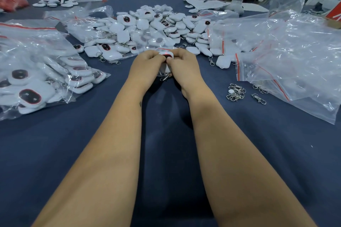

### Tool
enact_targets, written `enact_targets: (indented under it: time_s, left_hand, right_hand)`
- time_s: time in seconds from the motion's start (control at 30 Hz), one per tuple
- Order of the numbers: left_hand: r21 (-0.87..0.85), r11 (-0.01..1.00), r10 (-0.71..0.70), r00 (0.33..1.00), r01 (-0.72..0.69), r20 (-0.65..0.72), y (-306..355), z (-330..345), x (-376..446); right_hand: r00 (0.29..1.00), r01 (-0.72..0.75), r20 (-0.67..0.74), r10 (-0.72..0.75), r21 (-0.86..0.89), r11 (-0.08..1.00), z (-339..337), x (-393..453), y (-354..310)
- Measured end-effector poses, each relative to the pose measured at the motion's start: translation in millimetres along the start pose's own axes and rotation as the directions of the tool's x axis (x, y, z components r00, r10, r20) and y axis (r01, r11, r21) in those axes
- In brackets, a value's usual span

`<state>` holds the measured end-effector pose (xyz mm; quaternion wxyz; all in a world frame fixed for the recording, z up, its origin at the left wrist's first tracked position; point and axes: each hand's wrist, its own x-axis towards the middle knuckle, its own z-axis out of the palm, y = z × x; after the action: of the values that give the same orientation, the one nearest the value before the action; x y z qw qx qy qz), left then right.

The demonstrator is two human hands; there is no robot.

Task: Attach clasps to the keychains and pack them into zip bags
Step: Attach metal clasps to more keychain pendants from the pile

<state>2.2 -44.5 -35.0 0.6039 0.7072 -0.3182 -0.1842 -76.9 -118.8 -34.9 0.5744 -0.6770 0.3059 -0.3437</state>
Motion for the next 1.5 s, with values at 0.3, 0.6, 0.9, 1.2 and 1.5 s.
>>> enact_targets:
  time_s: [0.3,0.6,0.9,1.2,1.5]
  left_hand:
    - [0.056,0.997,0.049,0.999,-0.049,0.006,-3.4,0.9,1.5]
    - [0.182,0.976,0.122,0.992,-0.116,-0.019,-5.6,-1.1,3.0]
    - [0.217,0.97,0.141,0.983,-0.114,-0.113,-5.8,1.4,0.8]
    - [0.427,0.869,0.332,0.934,-0.251,-0.128,-8.9,0.4,-2.9]
    - [0.131,0.991,0.038,0.97,-0.007,-0.239,0.7,0.8,-1.4]
  right_hand:
    - [1.0,0.007,0.014,-0.007,0.033,0.999,0.2,1.3,0.5]
    - [1.0,0.0,0.011,0.0,-0.004,1.0,2.1,1.5,1.6]
    - [0.994,-0.038,-0.102,0.049,0.108,0.993,2.6,3.0,0.3]
    - [0.999,-0.024,-0.009,0.042,0.692,0.722,-5.0,-1.3,-14.0]
    - [0.982,0.141,-0.124,-0.143,-0.027,0.99,1.1,-5.6,-3.6]
